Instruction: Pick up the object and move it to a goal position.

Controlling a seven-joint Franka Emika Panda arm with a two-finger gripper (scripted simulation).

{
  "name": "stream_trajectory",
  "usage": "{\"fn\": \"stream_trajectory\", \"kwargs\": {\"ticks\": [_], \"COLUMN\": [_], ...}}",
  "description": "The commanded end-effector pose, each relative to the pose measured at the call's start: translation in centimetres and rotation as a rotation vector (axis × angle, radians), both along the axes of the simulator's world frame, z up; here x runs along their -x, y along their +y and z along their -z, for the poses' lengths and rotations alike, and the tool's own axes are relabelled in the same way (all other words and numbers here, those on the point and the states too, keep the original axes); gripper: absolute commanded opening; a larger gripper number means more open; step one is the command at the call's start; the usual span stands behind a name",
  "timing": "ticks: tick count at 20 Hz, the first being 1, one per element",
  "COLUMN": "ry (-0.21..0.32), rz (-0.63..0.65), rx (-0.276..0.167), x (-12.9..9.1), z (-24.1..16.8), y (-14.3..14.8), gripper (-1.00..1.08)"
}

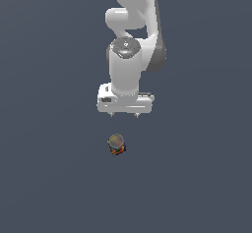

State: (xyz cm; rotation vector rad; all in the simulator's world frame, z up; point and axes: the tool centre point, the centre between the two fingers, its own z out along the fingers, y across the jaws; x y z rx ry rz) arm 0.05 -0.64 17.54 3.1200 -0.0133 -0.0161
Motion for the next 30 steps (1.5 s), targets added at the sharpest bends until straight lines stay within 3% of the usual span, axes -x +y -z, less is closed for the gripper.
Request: {"fn": "stream_trajectory", "kwargs": {"ticks": [1, 12, 21, 30], "ry": [0.0, -0.046, -0.04, -0.028], "rz": [0.0, -0.038, -0.07, -0.198], "rx": [0.0, -0.005, -0.004, -0.004], "x": [0.0, -1.3, -1.7, -3.6], "z": [0.0, -1.8, -1.2, 1.0], "y": [0.0, 0.9, 0.6, -0.6], "gripper": [1.0, 1.0, 1.0, 1.0]}}
